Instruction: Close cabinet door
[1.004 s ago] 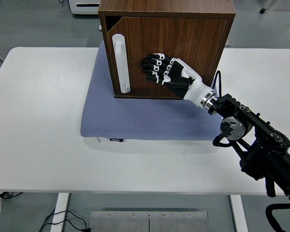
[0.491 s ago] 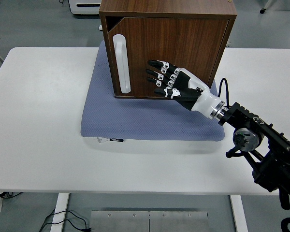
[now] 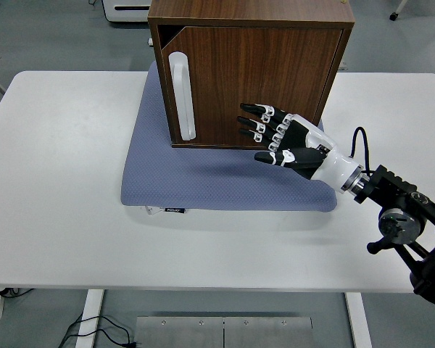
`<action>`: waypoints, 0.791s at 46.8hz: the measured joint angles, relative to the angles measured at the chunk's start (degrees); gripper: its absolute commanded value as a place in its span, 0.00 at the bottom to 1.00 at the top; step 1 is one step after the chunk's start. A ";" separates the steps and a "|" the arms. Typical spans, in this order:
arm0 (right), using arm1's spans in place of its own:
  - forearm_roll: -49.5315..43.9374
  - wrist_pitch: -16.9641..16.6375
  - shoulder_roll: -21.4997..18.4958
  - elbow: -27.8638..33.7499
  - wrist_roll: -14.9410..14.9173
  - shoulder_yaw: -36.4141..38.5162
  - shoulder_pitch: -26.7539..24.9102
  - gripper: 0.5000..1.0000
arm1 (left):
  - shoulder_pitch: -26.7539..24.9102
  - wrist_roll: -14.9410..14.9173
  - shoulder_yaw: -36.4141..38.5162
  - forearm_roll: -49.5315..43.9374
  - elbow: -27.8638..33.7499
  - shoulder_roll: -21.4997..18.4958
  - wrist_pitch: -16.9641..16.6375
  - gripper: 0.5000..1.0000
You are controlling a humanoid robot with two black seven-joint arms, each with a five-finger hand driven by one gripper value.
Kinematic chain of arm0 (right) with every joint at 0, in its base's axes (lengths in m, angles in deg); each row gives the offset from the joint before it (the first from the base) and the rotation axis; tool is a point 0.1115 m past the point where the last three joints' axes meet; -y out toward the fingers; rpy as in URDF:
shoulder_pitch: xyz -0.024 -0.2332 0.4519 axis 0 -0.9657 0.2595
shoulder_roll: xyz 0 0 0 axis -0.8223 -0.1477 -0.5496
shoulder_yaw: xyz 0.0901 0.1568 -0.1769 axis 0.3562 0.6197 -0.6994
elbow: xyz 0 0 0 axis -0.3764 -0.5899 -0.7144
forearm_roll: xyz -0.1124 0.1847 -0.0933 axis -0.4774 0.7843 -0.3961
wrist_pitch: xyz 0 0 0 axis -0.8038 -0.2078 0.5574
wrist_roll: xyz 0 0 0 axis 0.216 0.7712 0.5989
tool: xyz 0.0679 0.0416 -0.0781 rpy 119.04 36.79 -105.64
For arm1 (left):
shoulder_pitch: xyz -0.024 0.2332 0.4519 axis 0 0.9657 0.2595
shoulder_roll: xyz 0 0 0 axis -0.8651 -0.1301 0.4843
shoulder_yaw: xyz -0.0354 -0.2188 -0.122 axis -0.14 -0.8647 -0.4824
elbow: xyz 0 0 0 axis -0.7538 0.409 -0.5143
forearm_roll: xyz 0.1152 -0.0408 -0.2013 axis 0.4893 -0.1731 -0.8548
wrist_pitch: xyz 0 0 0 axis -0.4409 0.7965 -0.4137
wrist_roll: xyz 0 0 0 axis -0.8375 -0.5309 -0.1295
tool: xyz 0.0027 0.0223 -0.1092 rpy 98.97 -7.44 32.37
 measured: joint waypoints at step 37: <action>-0.08 -1.32 10.70 -8.35 -0.64 12.04 -12.77 1.00 | 0.00 0.00 0.00 0.00 0.00 0.00 0.00 1.00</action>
